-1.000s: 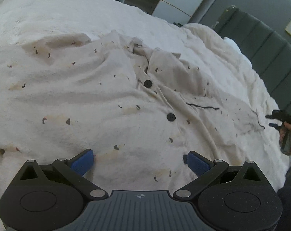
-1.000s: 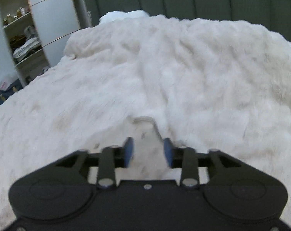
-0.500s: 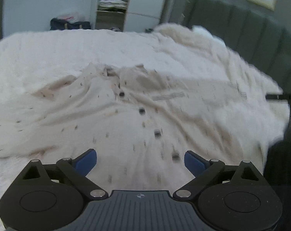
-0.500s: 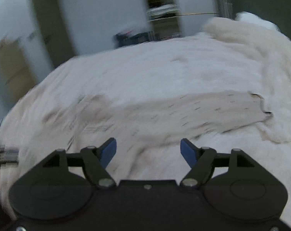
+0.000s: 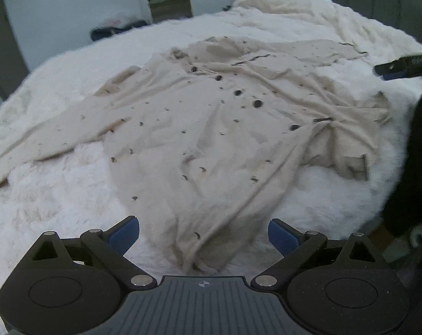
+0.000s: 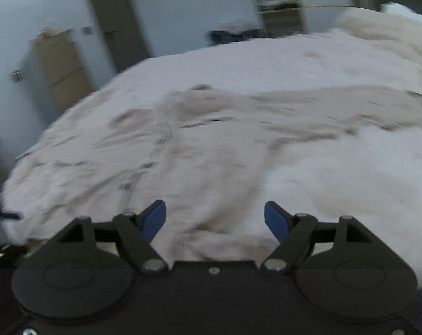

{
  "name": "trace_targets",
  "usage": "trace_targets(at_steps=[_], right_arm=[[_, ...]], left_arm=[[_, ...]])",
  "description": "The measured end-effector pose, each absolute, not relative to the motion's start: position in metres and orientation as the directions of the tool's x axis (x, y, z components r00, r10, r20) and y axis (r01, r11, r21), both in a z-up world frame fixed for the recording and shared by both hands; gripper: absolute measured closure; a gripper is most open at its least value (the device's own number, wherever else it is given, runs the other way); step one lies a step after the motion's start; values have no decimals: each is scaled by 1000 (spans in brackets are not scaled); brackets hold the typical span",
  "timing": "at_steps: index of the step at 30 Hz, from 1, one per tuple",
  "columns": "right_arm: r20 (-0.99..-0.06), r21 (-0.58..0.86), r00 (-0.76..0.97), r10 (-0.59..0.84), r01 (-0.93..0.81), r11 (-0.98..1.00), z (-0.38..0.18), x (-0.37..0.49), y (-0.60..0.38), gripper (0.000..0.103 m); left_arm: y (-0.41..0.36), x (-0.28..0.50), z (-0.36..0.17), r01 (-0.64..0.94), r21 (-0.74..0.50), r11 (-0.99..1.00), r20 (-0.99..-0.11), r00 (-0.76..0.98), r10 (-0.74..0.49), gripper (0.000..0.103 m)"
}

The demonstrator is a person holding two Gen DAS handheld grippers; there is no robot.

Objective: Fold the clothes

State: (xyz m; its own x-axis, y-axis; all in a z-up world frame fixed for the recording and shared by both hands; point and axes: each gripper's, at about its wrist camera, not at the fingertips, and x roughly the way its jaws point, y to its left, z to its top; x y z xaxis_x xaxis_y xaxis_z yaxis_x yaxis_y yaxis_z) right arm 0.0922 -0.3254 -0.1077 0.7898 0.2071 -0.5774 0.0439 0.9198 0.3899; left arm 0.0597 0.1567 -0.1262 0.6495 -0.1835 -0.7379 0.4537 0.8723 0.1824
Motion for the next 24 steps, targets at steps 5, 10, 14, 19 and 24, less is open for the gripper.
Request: trace_targets(at_steps=[5, 10, 14, 19, 24], right_arm=[[-469, 518, 854, 225, 59, 854, -107, 80, -358, 27], [-438, 582, 872, 220, 88, 808, -108, 62, -385, 27], [-462, 570, 865, 193, 123, 813, -114, 54, -390, 26], [-449, 565, 873, 188, 115, 817, -118, 52, -388, 26], [-404, 634, 894, 195, 120, 764, -121, 49, -397, 25]], left_arm=[[139, 63, -148, 397, 302, 867, -730, 681, -57, 13], [123, 60, -147, 441, 349, 827, -715, 696, -69, 15], [116, 67, -157, 442, 365, 820, -750, 661, -22, 63], [117, 61, -139, 409, 346, 845, -706, 706, -52, 99], [122, 31, -99, 382, 436, 815, -587, 807, -64, 100]])
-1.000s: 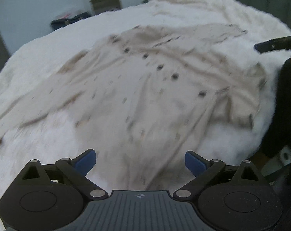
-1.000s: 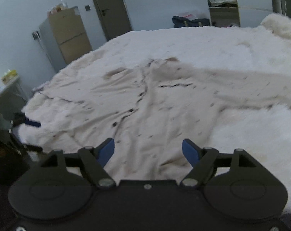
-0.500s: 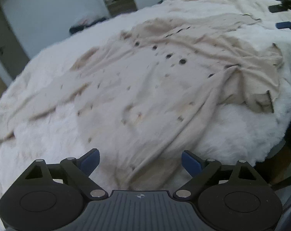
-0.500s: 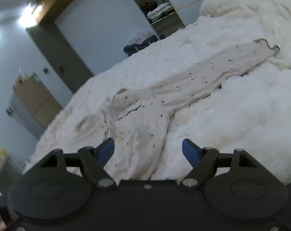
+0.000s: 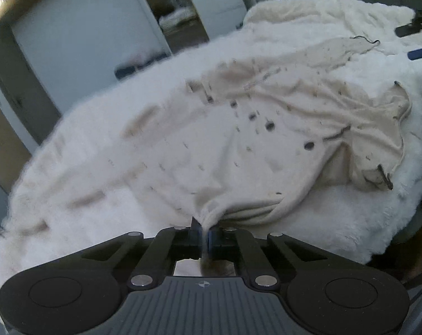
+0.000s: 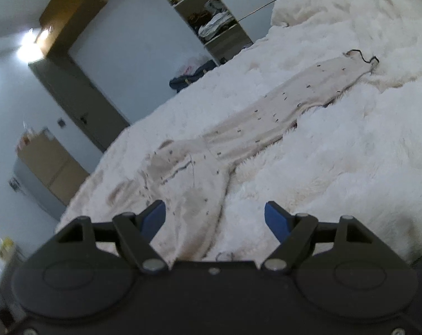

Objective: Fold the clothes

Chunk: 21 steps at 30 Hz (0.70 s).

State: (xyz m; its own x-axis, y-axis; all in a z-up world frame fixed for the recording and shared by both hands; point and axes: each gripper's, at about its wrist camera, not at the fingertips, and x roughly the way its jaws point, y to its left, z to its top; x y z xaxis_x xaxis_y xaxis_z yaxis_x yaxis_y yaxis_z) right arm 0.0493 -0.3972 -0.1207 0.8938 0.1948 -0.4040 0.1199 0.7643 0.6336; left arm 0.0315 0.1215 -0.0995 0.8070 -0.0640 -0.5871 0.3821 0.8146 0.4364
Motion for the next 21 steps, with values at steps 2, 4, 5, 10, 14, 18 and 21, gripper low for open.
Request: trace_targets(at_steps=[2, 4, 5, 10, 14, 18, 21], right_arm=[[-398, 642, 897, 190, 125, 757, -121, 49, -398, 24], [-393, 649, 900, 189, 126, 750, -121, 48, -399, 24], [-390, 653, 901, 190, 125, 747, -122, 48, -400, 24], [-379, 642, 909, 174, 123, 757, -121, 44, -397, 20], [-388, 623, 904, 183, 111, 774, -119, 44, -393, 20], [-390, 619, 904, 177, 114, 777, -119, 46, -392, 20], [-364, 658, 913, 186, 110, 745, -121, 46, -396, 19]], left_arm=[[128, 25, -91, 382, 453, 805, -587, 808, -54, 100], [138, 19, -81, 388, 454, 802, -605, 795, -42, 100], [143, 17, -79, 394, 452, 800, -621, 783, -35, 101], [163, 12, -93, 410, 510, 757, -698, 711, 86, 98], [169, 9, -90, 375, 497, 783, -713, 690, 123, 82], [144, -3, -65, 388, 480, 787, -654, 756, 25, 44], [103, -8, -45, 462, 376, 803, -601, 781, -167, 24]])
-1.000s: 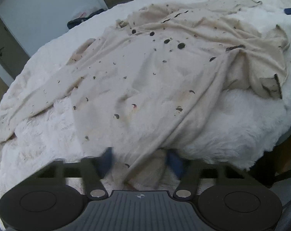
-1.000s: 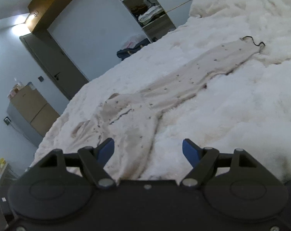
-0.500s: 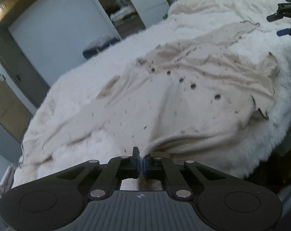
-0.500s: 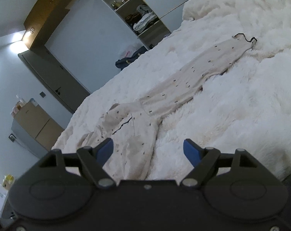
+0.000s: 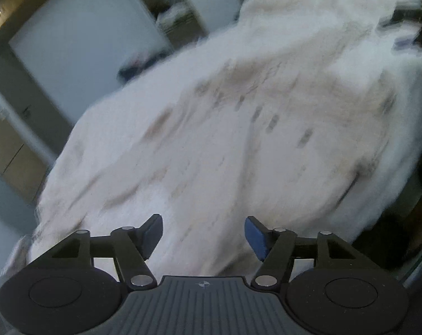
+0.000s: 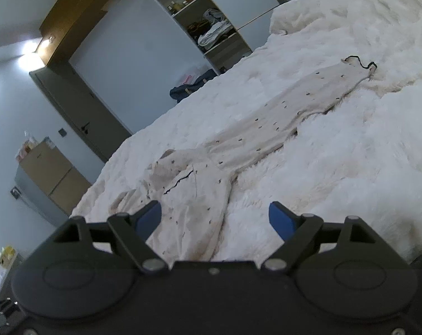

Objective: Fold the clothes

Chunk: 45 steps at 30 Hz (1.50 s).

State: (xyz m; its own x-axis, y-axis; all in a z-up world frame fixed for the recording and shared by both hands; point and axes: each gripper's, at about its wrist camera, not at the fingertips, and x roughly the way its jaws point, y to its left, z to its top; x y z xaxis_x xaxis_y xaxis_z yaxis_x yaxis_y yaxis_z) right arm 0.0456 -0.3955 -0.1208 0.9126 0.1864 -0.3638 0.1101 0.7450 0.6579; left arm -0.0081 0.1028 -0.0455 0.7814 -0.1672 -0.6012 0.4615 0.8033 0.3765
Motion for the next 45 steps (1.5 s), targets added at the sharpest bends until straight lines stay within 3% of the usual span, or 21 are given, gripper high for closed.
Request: trace_targets(at_steps=[2, 4, 7, 13, 16, 18, 21, 28, 32, 39, 41, 42, 45], right_arm=[[-342, 685, 919, 195, 102, 721, -122, 46, -398, 19], [-325, 698, 923, 204, 89, 711, -123, 47, -397, 19], [-292, 701, 935, 198, 69, 710, -122, 44, -395, 19], [-250, 774, 950, 189, 79, 628, -129, 38, -410, 17], [-258, 789, 950, 177, 101, 606, -133, 37, -416, 17], [-260, 792, 950, 174, 106, 601, -135, 36, -418, 17], [-259, 797, 949, 178, 105, 595, -137, 36, -421, 17], [-309, 708, 917, 252, 45, 704, -127, 35, -407, 17], [-310, 574, 904, 295, -69, 816, -107, 24, -379, 18], [-273, 541, 878, 394, -198, 817, -89, 5, -356, 18], [-225, 601, 873, 433, -225, 767, -89, 2, -360, 23], [-219, 609, 873, 437, -228, 760, -88, 2, -360, 31], [-225, 575, 878, 422, -230, 785, -82, 4, -356, 35]], left_arm=[[72, -6, -44, 535, 295, 792, -589, 754, -289, 16], [24, -2, -50, 640, 224, 735, -584, 692, -424, 16], [-44, 3, -68, 694, 317, 646, -552, 689, -470, 16], [-142, 27, -112, 799, 371, 474, -612, 594, -522, 25], [-169, 34, -136, 807, 411, 424, -649, 586, -485, 52], [-176, 45, -148, 804, 416, 425, -677, 586, -446, 76], [-173, 61, -157, 823, 387, 415, -711, 553, -434, 98], [-120, 61, -84, 777, 369, 510, -575, 622, -532, 99], [-98, 73, -55, 764, 321, 560, -555, 631, -542, 99], [-89, 74, -32, 771, 303, 560, -512, 628, -586, 99], [-92, 69, -31, 782, 308, 541, -510, 616, -600, 99], [-94, 66, -31, 790, 308, 531, -510, 608, -608, 99], [-97, 57, -32, 806, 313, 503, -517, 589, -622, 99]])
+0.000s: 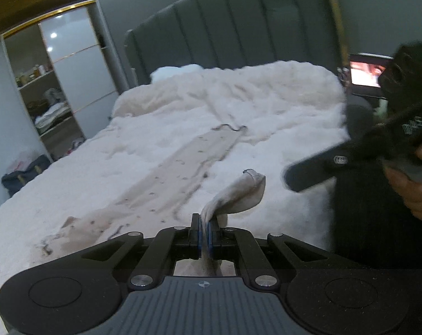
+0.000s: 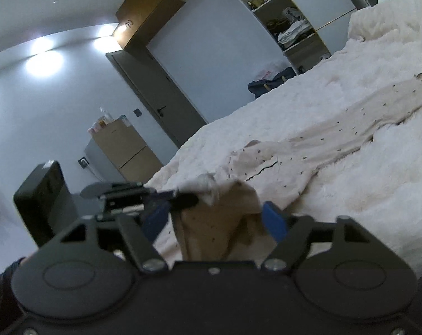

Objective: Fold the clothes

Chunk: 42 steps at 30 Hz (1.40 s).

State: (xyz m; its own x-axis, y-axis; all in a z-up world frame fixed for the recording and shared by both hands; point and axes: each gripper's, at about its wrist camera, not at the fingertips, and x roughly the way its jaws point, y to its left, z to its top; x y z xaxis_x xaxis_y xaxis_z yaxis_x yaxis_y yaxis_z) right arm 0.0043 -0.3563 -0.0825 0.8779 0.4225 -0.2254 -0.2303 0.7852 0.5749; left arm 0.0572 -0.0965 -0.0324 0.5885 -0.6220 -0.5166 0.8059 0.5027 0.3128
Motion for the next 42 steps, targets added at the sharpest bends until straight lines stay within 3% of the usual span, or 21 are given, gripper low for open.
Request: trace_targets(at_steps=[8, 11, 12, 13, 15, 21, 28, 31, 32, 33, 34, 36, 39, 42], right_arm=[[-304, 482, 856, 418, -239, 843, -85, 21, -341, 48], [-311, 471, 851, 423, -248, 846, -87, 24, -337, 69], [-307, 469, 849, 430, -258, 845, -86, 23, -337, 87], [-303, 467, 847, 437, -269, 843, -86, 22, -336, 98], [-298, 461, 842, 450, -286, 840, -84, 20, -336, 100], [-396, 311, 818, 417, -308, 899, -71, -1, -333, 101], [-616, 95, 718, 324, -341, 935, -79, -9, -321, 100], [-719, 75, 629, 296, -353, 933, -89, -2, -318, 91], [-733, 44, 625, 266, -347, 937, -87, -4, -318, 89], [-741, 35, 622, 253, -341, 939, -84, -4, -320, 81], [-751, 34, 613, 243, -332, 943, -78, -6, -326, 71], [-743, 34, 628, 232, -311, 950, -70, -8, -334, 68], [-716, 68, 646, 263, -310, 948, -51, -4, -344, 65], [-668, -17, 710, 220, -310, 950, -37, 13, -323, 60]], left_arm=[[-97, 47, -37, 826, 302, 477, -530, 561, -636, 99], [-97, 43, -38, 843, 287, 456, -540, 535, -650, 99], [-98, 40, -38, 851, 284, 443, -542, 523, -658, 99], [-98, 37, -39, 860, 283, 426, -541, 509, -670, 99], [-98, 32, -40, 871, 277, 407, -538, 491, -685, 99], [-101, 22, -53, 904, 216, 368, -558, 424, -713, 99], [-120, 10, -97, 945, 131, 301, -620, 314, -719, 98], [-115, 16, -117, 933, 80, 350, -657, 313, -685, 79], [-107, 19, -115, 927, 42, 373, -645, 311, -698, 66], [-98, 22, -112, 918, 0, 396, -628, 308, -715, 52], [-83, 25, -104, 908, -55, 416, -589, 306, -748, 48], [-52, 33, -89, 876, -168, 452, -509, 315, -801, 32], [-11, 55, -75, 795, -292, 531, -434, 385, -815, 26], [32, 81, -67, 695, -357, 624, -414, 482, -772, 26]])
